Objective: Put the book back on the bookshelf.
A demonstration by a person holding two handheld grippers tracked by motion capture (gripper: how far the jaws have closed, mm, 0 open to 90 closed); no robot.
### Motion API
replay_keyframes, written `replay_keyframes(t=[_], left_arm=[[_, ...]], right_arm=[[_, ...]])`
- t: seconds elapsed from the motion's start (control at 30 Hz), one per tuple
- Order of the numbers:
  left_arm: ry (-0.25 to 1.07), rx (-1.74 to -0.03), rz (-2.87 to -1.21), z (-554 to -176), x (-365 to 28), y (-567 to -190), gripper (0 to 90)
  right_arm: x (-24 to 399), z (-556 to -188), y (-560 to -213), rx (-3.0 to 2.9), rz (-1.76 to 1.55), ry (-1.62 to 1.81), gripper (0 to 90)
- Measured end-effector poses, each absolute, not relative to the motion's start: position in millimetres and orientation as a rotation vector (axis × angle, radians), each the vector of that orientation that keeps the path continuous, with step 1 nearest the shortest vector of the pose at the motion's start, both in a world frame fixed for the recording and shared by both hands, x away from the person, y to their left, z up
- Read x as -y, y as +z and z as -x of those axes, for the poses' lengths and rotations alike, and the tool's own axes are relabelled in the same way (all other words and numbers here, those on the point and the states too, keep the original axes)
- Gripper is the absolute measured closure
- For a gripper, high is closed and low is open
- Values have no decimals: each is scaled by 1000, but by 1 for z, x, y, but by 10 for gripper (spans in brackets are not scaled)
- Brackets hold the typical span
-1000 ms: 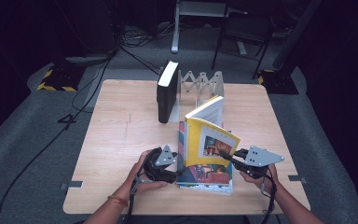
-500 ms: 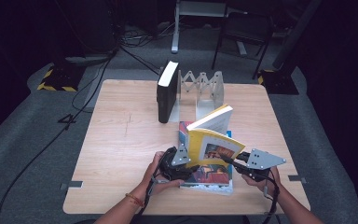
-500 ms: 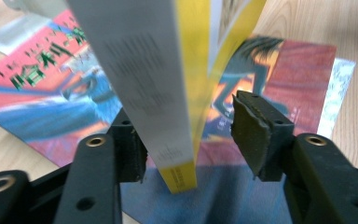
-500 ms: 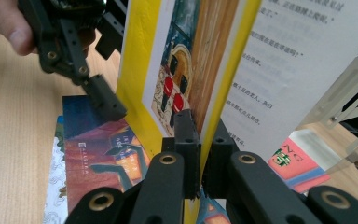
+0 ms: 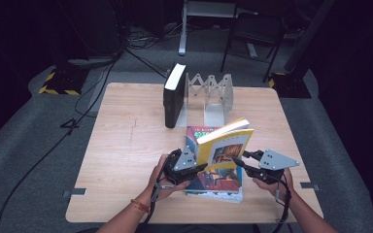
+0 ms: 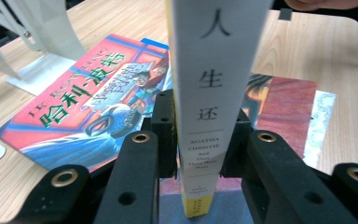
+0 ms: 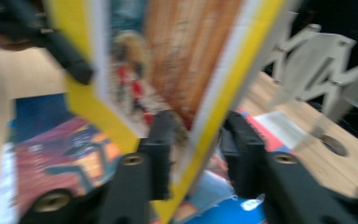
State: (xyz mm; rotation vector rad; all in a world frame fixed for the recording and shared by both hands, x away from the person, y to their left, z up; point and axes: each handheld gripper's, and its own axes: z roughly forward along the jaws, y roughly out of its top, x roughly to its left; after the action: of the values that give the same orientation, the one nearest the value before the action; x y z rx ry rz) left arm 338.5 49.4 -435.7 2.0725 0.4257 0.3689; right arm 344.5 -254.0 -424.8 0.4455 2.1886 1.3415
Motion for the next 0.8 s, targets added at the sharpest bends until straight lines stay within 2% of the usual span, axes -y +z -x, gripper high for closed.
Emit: replay_keyframes(t=[0.03, 0.07, 0.13, 0.17, 0.2, 0.33, 0.43, 0.8], left_arm=[[375, -425, -2074, -338, -49, -436, 734], [376, -424, -2077, -338, -49, -435, 735], [377, -417, -2078, -338, -49, -435, 735], [382, -416, -2078, -337, -48, -435, 735], [388, -409, -2085, -337, -48, -435, 735], [382, -413, -2073, -337, -48, -435, 733], [378, -419, -2062, -338, -47, -434, 723], [359, -405, -1980, -338, -41, -414, 668]], right_arm=[[255, -347, -424, -2189, -466, 1355, 595], [256, -349, -423, -2190, -474, 1363, 550], [257, -352, -421, -2179, -483, 1359, 543], [257, -353, -420, -2181, -482, 1369, 519], [256, -356, -419, -2188, -495, 1364, 458], [253, -361, -418, -2205, -497, 1393, 394], [245, -360, -419, -2226, -461, 1388, 442], [244, -359, -419, -2213, -460, 1389, 480]])
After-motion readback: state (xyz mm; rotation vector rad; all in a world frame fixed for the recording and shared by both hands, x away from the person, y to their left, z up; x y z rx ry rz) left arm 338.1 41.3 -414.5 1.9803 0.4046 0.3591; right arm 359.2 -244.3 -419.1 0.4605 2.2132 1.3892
